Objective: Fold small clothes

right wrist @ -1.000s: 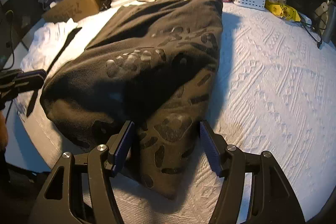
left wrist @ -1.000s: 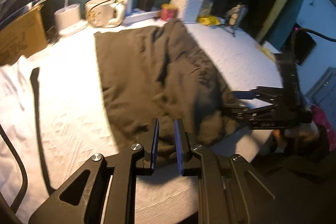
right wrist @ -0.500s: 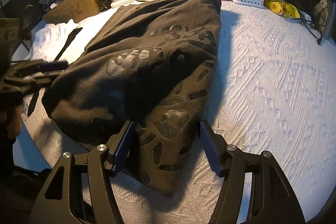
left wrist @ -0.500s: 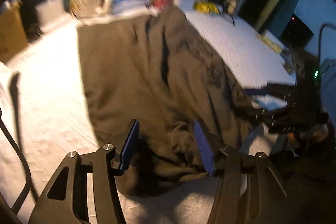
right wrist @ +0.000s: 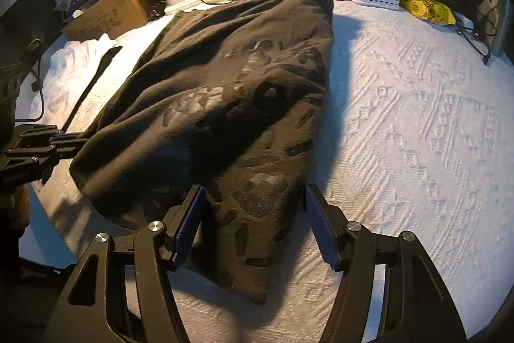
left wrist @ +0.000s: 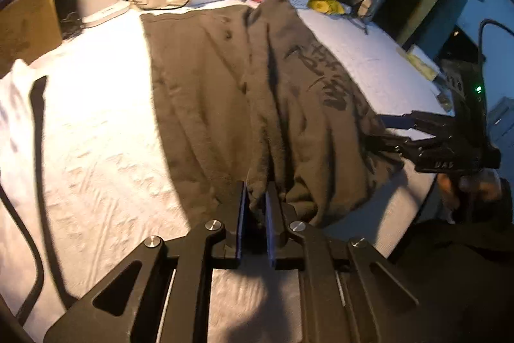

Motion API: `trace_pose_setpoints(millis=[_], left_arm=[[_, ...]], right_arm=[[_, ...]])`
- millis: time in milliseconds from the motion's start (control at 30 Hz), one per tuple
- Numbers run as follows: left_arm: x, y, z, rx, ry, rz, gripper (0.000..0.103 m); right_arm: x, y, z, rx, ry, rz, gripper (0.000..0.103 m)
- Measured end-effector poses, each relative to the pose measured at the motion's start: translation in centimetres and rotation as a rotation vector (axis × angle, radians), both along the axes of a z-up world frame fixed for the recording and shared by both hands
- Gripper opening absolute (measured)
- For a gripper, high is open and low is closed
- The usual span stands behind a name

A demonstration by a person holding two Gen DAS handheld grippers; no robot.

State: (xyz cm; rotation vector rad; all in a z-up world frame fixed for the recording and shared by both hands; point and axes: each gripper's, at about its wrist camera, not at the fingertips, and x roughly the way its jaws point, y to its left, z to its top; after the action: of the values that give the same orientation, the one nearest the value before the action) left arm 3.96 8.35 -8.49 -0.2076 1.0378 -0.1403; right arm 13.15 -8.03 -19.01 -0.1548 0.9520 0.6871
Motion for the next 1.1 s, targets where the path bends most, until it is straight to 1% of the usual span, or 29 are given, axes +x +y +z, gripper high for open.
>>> trace_pose_setpoints(millis=[67, 133, 200, 300, 400, 500, 567, 633, 667, 733, 867, 1100], left_arm=[[-0.6, 0.7, 0.0, 0.004, 0.016, 0.030, 0.009], [-0.8, 1.0, -0.3, 0.009, 0.039, 0.037, 0.009], [-0.6, 1.3, -0.5, -0.012, 0.053, 0.050, 0.009], [-0.1, 1.4, -0.2, -0.021, 0.073, 0.052, 0.011], [0.4, 2.1, 0.7, -0.048, 0.064, 0.076, 0.011], [1.0, 3.0, 1.8, -0.032, 0.034, 0.106, 0.013], [1.8, 3.6, 2.2, -0.018, 0.022, 0.121, 0.023], [2.9, 4.1, 2.5, -0.004, 0.009, 0.140, 0.030], [3.5, 4.4, 2.6, -0.001, 0.002, 0.146, 0.031], [4.8, 4.9, 2.6, -0.006, -0.011, 0.149, 0.031], [7.6, 5.6, 2.2, -0.006, -0.010, 0.151, 0.031], [12.8, 5.7, 1.5, -0.003, -0.021, 0.123, 0.031]], right_arm=[[-0.1, 0.1, 0.0, -0.007, -0.002, 0.009, 0.067], [-0.1, 0.1, 0.0, -0.007, -0.004, 0.012, 0.067], [0.1, -0.1, 0.0, 0.001, 0.001, 0.011, 0.067], [0.4, -0.4, 0.6, 0.010, 0.000, 0.007, 0.067], [0.8, -0.8, 1.8, 0.036, -0.013, 0.002, 0.067], [1.6, -1.1, 2.8, 0.050, -0.028, -0.010, 0.067], [2.2, -1.1, 3.2, 0.053, -0.037, -0.012, 0.067], [3.0, -1.0, 3.5, 0.054, -0.041, -0.013, 0.067], [3.4, -0.8, 3.6, 0.051, -0.044, -0.014, 0.067], [4.1, -0.4, 3.7, 0.047, -0.047, -0.015, 0.067], [5.7, 0.4, 4.0, 0.046, -0.047, -0.015, 0.067], [8.5, 1.3, 4.0, 0.036, -0.041, -0.026, 0.067]])
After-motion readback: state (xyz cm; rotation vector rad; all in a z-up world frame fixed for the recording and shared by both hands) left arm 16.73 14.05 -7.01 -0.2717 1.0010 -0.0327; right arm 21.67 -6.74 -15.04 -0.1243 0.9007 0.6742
